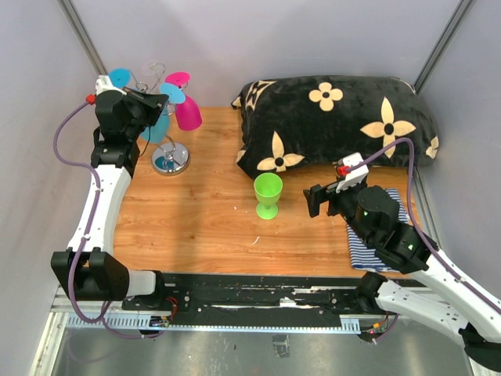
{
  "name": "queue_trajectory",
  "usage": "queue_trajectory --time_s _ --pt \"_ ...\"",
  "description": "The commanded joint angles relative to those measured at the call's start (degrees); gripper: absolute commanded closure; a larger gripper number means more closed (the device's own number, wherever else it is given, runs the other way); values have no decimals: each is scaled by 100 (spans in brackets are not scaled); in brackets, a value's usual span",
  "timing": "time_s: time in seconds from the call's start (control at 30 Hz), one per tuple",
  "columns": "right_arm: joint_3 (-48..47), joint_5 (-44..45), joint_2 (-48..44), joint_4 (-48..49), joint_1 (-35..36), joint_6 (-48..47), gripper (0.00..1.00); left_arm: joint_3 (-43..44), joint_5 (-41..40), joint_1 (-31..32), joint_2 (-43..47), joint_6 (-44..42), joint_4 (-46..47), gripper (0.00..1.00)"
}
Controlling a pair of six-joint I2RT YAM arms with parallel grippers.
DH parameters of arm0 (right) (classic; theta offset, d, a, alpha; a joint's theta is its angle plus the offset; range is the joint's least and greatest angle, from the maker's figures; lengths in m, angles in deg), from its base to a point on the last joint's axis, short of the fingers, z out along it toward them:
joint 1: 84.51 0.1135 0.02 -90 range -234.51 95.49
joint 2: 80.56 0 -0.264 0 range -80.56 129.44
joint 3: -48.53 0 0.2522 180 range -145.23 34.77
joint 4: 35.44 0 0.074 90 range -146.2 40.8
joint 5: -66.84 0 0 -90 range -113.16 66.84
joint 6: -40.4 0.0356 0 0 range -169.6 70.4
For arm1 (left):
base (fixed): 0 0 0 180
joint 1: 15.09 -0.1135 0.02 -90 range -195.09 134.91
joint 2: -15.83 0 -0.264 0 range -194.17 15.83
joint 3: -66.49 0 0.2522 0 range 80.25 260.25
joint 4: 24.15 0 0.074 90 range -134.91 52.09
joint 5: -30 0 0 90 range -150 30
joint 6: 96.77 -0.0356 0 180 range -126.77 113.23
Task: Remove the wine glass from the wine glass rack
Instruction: Pick up the wine glass from the wine rack.
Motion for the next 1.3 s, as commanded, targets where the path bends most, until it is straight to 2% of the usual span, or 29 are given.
queue_trajectory --time_s 0.0,0.37,0.63,0.77,1.03,1.27 --pt "-173 130 -152 -113 6 1 2 389 208 38 -251 -112 189 100" --pt "-107 130 -142 -109 7 80 2 192 602 37 -302 75 471 99" --pt "-96 130 -175 -106 2 62 2 -197 -31 29 154 911 573 99" --pt "-74 130 -193 -107 2 95 2 -248 -62 29 218 1268 592 100" --pt "-37 130 -265 -118 4 106 2 -662 200 20 110 2088 1353 100" --pt "-30 130 -334 -153 5 106 2 -1009 -34 20 175 2136 1858 100"
